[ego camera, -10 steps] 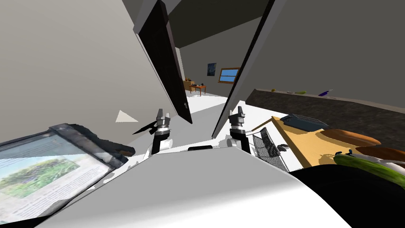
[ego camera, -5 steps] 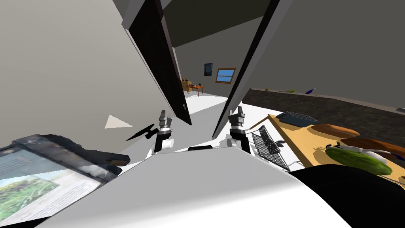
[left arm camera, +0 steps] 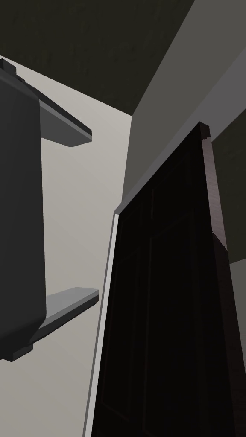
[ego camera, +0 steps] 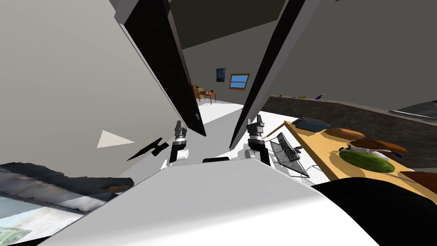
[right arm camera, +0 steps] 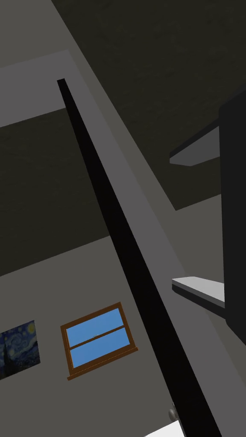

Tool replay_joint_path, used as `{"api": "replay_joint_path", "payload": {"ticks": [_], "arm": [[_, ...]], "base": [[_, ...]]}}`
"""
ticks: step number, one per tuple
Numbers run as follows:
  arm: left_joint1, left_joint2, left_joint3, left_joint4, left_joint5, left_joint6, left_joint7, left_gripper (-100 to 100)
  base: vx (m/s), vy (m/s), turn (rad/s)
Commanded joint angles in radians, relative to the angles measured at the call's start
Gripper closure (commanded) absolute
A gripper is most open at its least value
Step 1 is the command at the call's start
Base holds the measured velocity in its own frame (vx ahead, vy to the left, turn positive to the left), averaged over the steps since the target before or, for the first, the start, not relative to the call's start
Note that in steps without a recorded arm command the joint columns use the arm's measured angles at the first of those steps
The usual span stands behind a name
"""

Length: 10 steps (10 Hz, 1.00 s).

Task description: Push the door open

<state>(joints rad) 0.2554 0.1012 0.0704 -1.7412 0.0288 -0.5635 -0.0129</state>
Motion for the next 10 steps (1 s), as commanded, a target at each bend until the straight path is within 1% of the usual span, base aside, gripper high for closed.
{"api": "replay_joint_path", "payload": {"ticks": [1, 6, 10], "arm": [[-0.012, 0.002, 0.001, 0.033, 0.005, -0.006, -0.002, -100], [-0.052, 0.004, 0.003, 0.144, 0.018, -0.028, -0.007, -100], [-0.085, 0.005, 0.005, 0.234, 0.029, -0.047, -0.012, -100]], "base": [[0.059, 0.116, -0.133], [0.06, 0.117, -0.14], [0.038, 0.125, -0.155]]}}
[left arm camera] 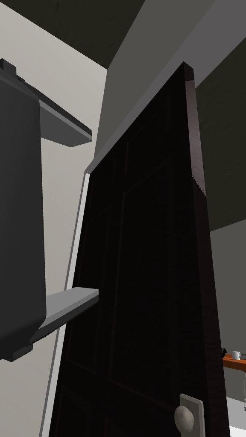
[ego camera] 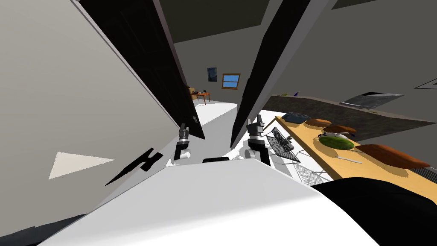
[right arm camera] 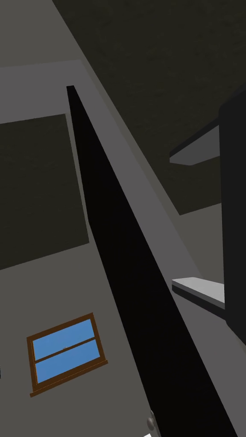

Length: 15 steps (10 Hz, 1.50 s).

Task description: Push the door open

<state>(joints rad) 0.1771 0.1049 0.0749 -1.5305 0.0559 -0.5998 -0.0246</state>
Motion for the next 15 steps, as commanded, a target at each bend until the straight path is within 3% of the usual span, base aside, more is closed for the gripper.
{"api": "replay_joint_path", "payload": {"ticks": [1, 15], "arm": [[-0.015, 0.002, 0.001, 0.046, 0.005, -0.015, -0.002, -100], [-0.127, -0.003, 0.008, 0.357, 0.043, -0.079, -0.018, -100]], "base": [[0.045, 0.127, -0.162], [0.028, 0.129, -0.145]]}}
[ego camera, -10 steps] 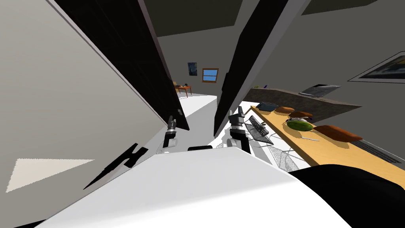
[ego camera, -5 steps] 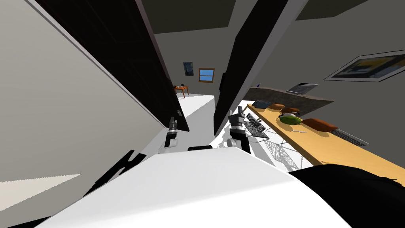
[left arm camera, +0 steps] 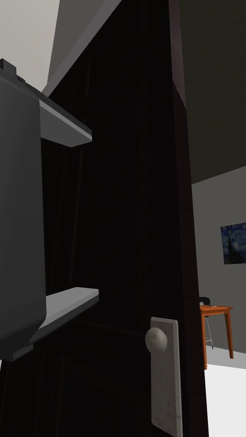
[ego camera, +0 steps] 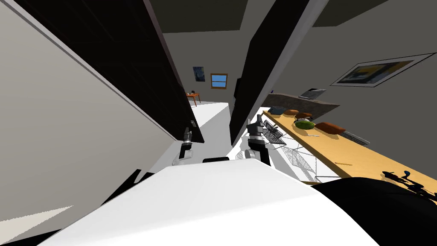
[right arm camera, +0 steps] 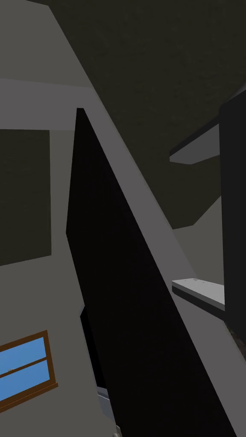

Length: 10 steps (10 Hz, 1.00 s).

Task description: Push the door open

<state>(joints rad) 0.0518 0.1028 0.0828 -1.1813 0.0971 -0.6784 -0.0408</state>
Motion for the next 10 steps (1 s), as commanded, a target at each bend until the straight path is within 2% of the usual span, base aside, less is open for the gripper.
{"api": "replay_joint_path", "payload": {"ticks": [1, 4, 5, 10], "arm": [[-0.01, -0.002, 0.0, 0.029, 0.004, -0.005, -0.002, -100], [-0.032, -0.005, 0.002, 0.091, 0.011, -0.017, -0.006, -100], [-0.047, -0.007, 0.002, 0.132, 0.016, -0.026, -0.008, -100], [-0.081, -0.013, 0.004, 0.225, 0.028, -0.045, -0.013, -100]], "base": [[0.036, 0.134, -0.128], [0.013, 0.125, -0.147], [0.003, 0.165, -0.224], [0.01, 0.139, -0.13]]}}
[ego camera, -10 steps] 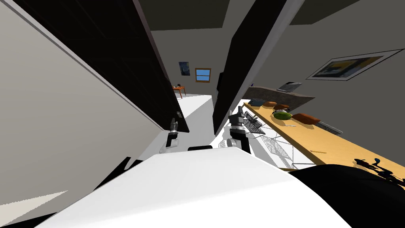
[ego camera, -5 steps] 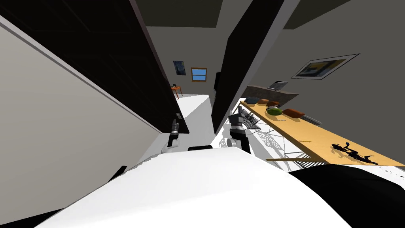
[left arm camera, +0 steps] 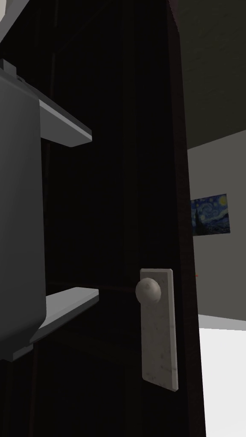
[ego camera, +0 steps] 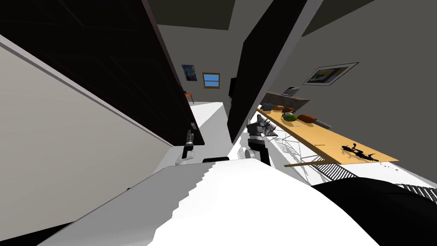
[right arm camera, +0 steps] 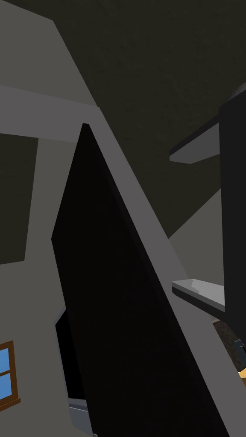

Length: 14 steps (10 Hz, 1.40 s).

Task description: Push the door open

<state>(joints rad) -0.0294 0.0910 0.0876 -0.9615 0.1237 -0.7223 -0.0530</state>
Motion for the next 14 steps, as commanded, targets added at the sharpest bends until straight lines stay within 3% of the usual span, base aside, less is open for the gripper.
{"api": "replay_joint_path", "payload": {"ticks": [1, 8, 13, 14], "arm": [[-0.013, -0.003, 0.0, 0.042, 0.006, -0.008, -0.002, -100], [-0.076, -0.021, 0.004, 0.215, 0.027, -0.044, -0.011, -100], [-0.108, -0.034, 0.006, 0.304, 0.037, -0.062, -0.016, -100], [-0.105, -0.031, 0.006, 0.297, 0.036, -0.063, -0.014, -100]], "base": [[-0.015, 0.128, -0.218], [0.001, 0.176, -0.167], [-0.008, 0.121, -0.111], [-0.001, 0.066, -0.031]]}}
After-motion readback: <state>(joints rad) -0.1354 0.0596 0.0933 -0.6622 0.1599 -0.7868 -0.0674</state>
